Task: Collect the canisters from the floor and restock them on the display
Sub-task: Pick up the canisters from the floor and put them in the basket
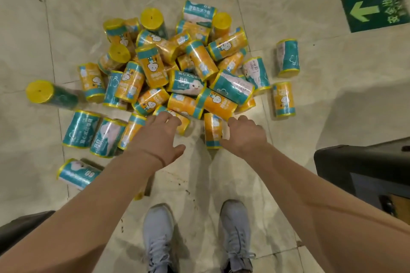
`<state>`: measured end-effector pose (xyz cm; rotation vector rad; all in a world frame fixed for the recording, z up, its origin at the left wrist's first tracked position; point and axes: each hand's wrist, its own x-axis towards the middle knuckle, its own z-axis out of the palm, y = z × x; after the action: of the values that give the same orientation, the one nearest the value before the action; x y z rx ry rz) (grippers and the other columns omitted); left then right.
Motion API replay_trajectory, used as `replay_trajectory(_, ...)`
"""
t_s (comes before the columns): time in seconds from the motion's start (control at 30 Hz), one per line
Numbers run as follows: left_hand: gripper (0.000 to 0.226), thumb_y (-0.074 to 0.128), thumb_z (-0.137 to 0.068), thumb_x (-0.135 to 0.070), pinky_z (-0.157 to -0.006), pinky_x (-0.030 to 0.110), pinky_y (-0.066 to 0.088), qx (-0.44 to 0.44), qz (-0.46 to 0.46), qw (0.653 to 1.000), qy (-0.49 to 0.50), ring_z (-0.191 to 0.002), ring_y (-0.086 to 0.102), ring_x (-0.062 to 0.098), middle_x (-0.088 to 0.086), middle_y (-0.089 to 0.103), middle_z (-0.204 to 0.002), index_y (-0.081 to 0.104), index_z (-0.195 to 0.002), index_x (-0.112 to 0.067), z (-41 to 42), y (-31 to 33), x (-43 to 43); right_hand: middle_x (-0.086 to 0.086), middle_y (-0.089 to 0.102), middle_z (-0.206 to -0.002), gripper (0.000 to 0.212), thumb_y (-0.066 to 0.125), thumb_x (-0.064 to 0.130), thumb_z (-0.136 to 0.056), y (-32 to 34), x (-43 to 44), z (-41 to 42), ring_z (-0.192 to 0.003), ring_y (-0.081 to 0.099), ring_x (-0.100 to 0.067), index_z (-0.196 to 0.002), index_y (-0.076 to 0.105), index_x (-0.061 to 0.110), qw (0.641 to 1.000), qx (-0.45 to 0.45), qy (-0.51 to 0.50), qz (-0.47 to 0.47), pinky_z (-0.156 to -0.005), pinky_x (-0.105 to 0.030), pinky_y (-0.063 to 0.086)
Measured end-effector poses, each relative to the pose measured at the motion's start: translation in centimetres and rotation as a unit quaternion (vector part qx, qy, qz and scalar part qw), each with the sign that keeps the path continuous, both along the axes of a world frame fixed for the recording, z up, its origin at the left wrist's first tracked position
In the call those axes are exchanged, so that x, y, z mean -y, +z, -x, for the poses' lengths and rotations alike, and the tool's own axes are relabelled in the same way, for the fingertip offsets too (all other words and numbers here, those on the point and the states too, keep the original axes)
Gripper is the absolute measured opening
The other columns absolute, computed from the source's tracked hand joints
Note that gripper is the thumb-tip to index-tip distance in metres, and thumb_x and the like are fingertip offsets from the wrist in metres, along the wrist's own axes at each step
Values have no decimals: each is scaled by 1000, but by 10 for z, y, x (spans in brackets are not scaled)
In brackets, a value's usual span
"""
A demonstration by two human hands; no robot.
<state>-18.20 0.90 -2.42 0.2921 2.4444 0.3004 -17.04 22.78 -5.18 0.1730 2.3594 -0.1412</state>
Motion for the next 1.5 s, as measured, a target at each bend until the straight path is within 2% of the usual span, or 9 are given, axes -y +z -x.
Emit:
replay_trajectory(0.27,71,70,-88,-45,-111,44,39,27,45,998,-34,-138,31,29,1,31,-152,37,-147,-24,16,-85,8,-10,57,-130,83,68,70,-80,-107,6,0,-120,57,-27,-137,47,14,983,39,-158,83,-88,-36,45)
replay_trajectory(0.5,73,72,-86,-40,-107,43,40,0,29,999,-30,-134,33,29,2,33,-151,37,-149,-23,22,-135,19,-9,57,-133,83,77,59,-79,-166,18,2,-120,57,-27,-137,46,9,939,19,-312,140,-81,-28,37)
replay_trajectory(0.67,73,72,-86,-32,-108,44,39,-23,18,999,-20,-133,33,29,4,33,-152,38,-150,-21,25,-148,25,-7,60,-125,83,80,58,-75,-176,17,2,-115,60,-26,-134,48,10,944,54,-296,132,-81,-29,41)
replay_trajectory(0.8,75,75,-82,-27,-109,47,38,-41,20,999,-19,-135,33,31,7,35,-151,40,-149,-22,32,-152,25,0,57,-107,66,84,51,-71,-158,12,-7,-93,57,-20,-118,52,18,953,120,-239,146,-75,-30,43)
replay_trajectory(1.0,77,65,-80,-2,-112,47,31,-73,61,988,-121,-146,28,30,7,32,-157,41,-150,-26,35,-187,11,8,65,-107,60,87,37,-70,-145,-3,-20,-92,62,-12,-116,51,26,943,64,-225,238,-75,-28,46)
replay_trajectory(1.2,60,74,-76,-4,-107,59,37,-212,93,962,-146,-117,50,37,13,54,-123,60,-131,-21,31,-231,8,22,67,-108,70,90,36,-68,-139,-17,-11,-95,64,3,-124,48,43,917,13,-232,325,-80,-21,50)
replay_trajectory(1.37,67,78,-77,-12,-112,61,32,-207,24,973,-97,-127,46,33,6,50,-140,51,-137,-25,27,-214,17,24,69,-109,76,93,37,-63,-114,-27,-11,-96,67,4,-124,49,47,899,26,-234,369,-91,-27,56)
replay_trajectory(1.43,69,80,-77,-19,-114,58,32,-162,-91,982,21,-132,46,28,1,51,-145,50,-139,-26,21,-188,23,23,70,-111,79,93,37,-62,-92,-32,-11,-98,67,3,-127,50,46,892,14,-237,384,-93,-30,56)
replay_trajectory(1.5,66,83,-78,-22,-108,43,42,-125,-243,948,161,-124,54,18,-2,58,-135,52,-136,-25,15,-152,24,23,69,-113,77,94,35,-65,-61,-35,-9,-102,65,5,-128,50,45,886,1,-235,401,-92,-26,54)
